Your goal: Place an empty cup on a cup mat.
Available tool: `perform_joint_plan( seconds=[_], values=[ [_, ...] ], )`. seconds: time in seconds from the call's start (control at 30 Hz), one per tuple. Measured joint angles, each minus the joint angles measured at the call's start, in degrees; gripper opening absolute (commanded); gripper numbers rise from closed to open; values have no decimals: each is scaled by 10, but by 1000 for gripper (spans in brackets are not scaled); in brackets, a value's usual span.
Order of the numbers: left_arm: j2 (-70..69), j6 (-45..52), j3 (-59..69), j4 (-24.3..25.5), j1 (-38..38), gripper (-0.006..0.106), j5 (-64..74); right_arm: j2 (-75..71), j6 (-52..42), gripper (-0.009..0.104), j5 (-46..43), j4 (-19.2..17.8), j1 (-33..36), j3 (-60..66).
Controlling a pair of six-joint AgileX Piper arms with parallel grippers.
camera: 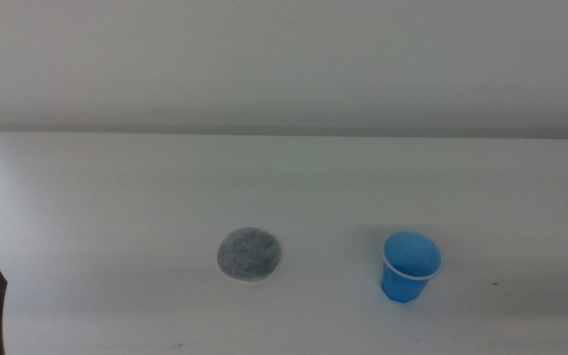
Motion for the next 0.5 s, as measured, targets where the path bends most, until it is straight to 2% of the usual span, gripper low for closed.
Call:
perform_joint_plan(
  seconds=[0.17, 0.3, 0.5],
  values=[
    [0, 0, 0, 0, 0, 94, 0, 3, 2, 93, 25, 21, 0, -11],
    [0, 0, 0, 0, 0, 94, 0, 86, 1, 93, 105, 25, 0, -95],
    [0, 0, 0, 0, 0, 94, 0, 278, 1, 93, 259, 52, 0, -246]
  ],
)
